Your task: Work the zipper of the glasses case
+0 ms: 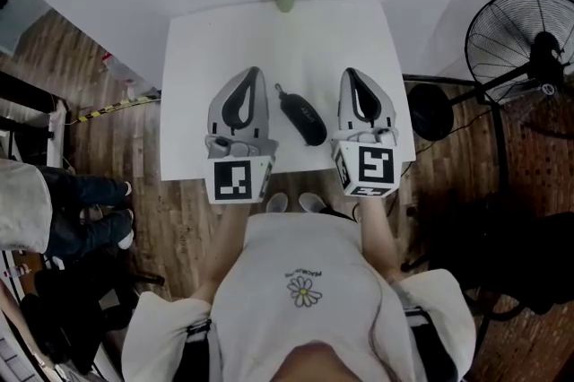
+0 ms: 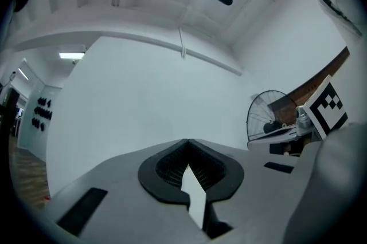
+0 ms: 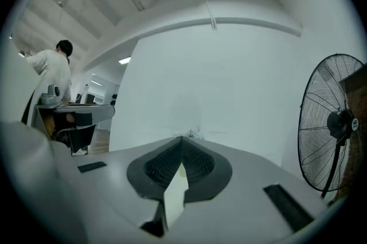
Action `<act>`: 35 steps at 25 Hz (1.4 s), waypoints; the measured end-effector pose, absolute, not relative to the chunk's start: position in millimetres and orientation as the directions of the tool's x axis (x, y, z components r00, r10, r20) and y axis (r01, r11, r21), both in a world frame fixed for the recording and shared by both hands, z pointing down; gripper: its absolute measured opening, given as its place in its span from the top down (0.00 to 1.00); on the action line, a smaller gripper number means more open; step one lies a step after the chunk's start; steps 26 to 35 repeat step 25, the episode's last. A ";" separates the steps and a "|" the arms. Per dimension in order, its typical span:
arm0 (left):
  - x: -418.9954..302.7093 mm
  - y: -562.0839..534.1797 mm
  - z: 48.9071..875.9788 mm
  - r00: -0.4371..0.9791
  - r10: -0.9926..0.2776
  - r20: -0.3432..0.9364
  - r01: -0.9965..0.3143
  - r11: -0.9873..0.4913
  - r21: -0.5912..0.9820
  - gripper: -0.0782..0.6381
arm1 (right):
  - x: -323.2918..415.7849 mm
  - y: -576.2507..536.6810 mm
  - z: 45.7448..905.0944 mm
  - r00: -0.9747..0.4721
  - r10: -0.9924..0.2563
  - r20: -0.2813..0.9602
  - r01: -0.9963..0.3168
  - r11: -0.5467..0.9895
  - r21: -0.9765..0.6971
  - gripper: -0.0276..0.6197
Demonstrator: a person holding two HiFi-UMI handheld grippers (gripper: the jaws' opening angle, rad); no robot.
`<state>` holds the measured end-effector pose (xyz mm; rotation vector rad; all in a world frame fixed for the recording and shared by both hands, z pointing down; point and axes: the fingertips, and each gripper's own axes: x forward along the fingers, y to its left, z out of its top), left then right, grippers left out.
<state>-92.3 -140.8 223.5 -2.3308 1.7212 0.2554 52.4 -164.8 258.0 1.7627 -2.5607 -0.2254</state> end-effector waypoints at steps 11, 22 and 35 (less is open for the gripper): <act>-115.9 -146.9 235.0 0.242 -0.938 -0.249 -0.970 -0.224 -0.097 0.87 | 44.5 -162.4 270.4 -0.379 -0.925 -0.039 -0.913 0.367 0.176 0.95; -121.6 -156.1 241.4 0.219 -0.949 -0.229 -0.975 -0.201 -0.098 0.87 | 47.0 -166.9 272.6 -0.384 -0.923 -0.030 -0.910 0.372 0.180 0.95; -122.5 -159.8 244.2 0.218 -0.950 -0.223 -0.975 -0.199 -0.102 0.87 | 47.2 -170.1 274.2 -0.381 -0.924 -0.031 -0.911 0.370 0.182 0.95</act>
